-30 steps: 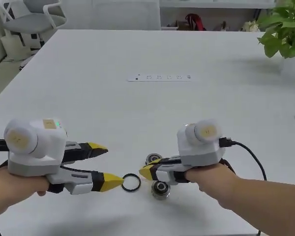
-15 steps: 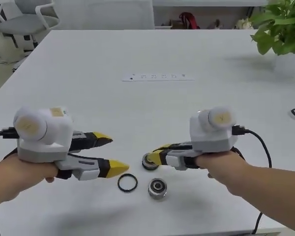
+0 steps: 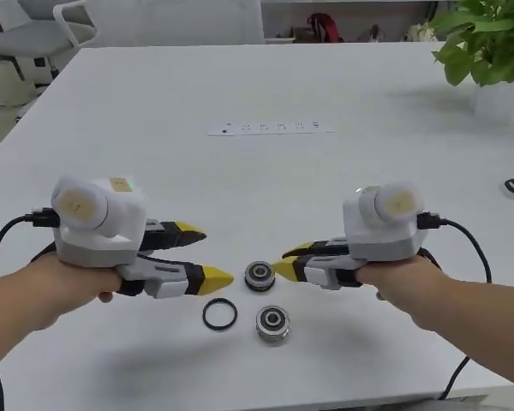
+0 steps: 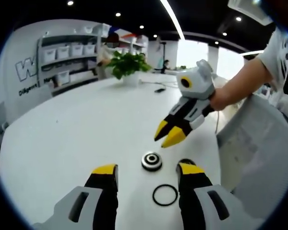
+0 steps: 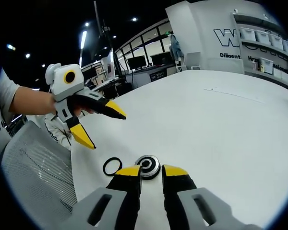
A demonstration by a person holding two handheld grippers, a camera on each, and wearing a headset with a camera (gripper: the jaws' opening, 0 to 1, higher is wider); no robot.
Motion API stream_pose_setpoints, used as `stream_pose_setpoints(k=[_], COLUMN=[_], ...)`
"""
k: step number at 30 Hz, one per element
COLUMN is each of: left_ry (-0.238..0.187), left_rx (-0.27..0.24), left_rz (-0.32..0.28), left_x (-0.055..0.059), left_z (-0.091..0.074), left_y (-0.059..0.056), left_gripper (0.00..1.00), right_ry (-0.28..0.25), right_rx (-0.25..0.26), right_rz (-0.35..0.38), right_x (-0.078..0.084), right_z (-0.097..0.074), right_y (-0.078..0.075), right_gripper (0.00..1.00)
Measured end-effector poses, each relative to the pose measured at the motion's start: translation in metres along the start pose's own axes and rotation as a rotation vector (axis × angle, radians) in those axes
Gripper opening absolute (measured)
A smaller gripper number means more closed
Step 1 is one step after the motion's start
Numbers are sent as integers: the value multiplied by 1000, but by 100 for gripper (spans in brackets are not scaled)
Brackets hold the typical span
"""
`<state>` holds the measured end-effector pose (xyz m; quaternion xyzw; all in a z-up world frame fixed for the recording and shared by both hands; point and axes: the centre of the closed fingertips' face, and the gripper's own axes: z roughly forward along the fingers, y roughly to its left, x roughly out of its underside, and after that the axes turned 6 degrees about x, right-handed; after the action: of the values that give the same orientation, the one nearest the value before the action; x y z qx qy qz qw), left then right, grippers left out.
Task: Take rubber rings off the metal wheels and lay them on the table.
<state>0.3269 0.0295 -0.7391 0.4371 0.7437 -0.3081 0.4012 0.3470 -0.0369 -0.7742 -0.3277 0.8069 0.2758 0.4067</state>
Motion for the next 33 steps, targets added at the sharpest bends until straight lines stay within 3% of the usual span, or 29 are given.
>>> stream_pose_setpoints(k=[15, 27, 33], left_ry=[26, 40, 47], left_rx=[22, 36, 51], left_rz=[-18, -30, -31], left_x=[8, 15, 16], left_z=[25, 42, 51], left_y=[1, 3, -3], left_gripper=[47, 42, 40], right_ry=[43, 56, 58], right_rx=[-30, -54, -63], right_rz=[-43, -55, -62], right_x=[21, 28, 30], right_z=[10, 16, 19], right_y=[-1, 3, 5], right_gripper=[16, 15, 14])
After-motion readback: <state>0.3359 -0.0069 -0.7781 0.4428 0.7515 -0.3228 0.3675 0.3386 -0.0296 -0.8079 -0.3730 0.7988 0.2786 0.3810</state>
